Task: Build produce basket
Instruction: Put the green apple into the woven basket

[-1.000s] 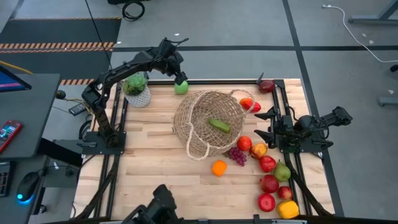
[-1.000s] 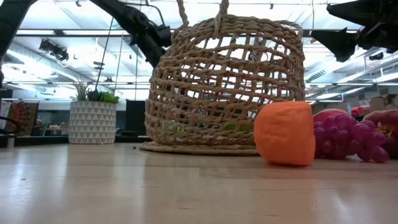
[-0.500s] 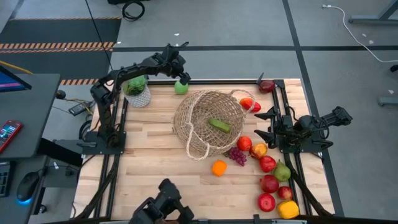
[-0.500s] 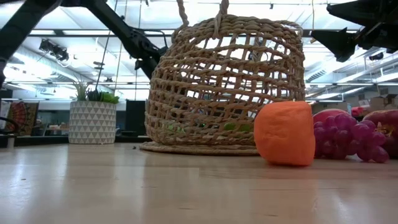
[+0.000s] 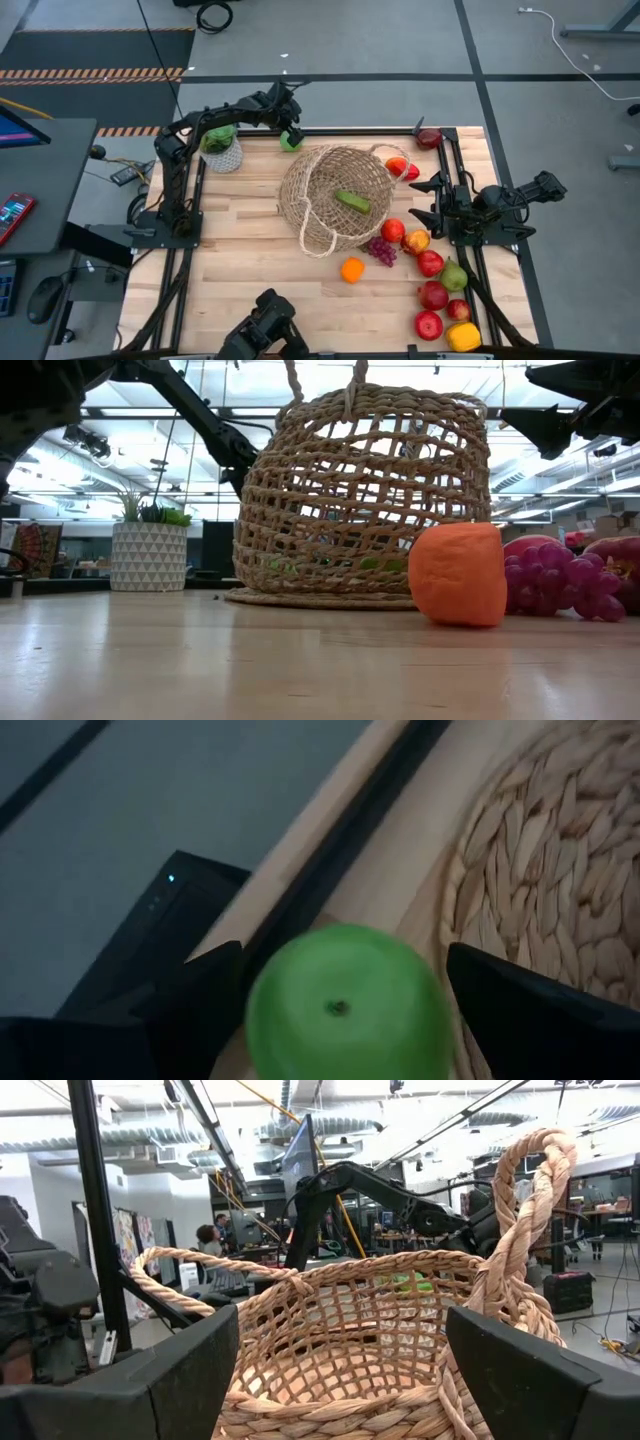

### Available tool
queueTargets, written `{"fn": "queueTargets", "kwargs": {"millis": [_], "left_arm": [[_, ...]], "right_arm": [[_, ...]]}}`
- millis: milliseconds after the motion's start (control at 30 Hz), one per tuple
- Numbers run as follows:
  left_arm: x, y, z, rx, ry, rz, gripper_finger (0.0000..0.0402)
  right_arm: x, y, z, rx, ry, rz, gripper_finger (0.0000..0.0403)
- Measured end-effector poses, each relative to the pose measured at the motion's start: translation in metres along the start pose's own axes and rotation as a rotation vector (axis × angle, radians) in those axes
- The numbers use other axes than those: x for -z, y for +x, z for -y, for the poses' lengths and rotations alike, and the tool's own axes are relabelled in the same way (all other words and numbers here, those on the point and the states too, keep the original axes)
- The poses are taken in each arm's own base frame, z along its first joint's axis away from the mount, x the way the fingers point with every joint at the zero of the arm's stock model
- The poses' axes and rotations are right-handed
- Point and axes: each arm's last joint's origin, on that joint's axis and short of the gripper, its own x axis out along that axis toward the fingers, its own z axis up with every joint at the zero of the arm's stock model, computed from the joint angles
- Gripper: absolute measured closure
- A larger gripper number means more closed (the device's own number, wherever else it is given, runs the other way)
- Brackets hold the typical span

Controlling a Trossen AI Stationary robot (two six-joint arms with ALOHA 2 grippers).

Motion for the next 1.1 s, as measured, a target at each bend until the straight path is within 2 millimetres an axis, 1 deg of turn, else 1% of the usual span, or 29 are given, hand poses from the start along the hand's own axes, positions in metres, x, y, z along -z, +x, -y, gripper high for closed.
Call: {"fn": "queueTargets", "kwargs": {"millis": [100,300,533,733,833,967,1100], "left_arm": [[0.007,0.007,0.001,0.007,-0.003,-0.030,0.0042],[0.018,0.010,0.002,0.015,-0.008,-0.062,0.0042],[0.021,0.009,0.002,0.016,-0.038,-0.091,0.0044],[0.023,0.008,0.003,0.019,-0.048,-0.119,0.0057],[0.023,0.007,0.004,0.018,-0.084,-0.123,0.0063],[0.025,-0.001,0.006,0.057,-0.127,-0.143,0.0064],[0.027,-0.017,0.010,0.068,-0.139,-0.190,0.0065]], "right_arm": [[0.000,0.000,0.000,0.000,0.000,0.000,0.0043],[0.000,0.000,0.000,0.000,0.000,0.000,0.0043],[0.000,0.000,0.000,0.000,0.000,0.000,0.0043],[0.000,0.000,0.000,0.000,0.000,0.000,0.0043],[0.000,0.000,0.000,0.001,0.000,0.000,0.0043],[0.000,0.000,0.000,0.000,0.000,0.000,0.0043],[0.000,0.000,0.000,0.001,0.000,0.000,0.0043]]}}
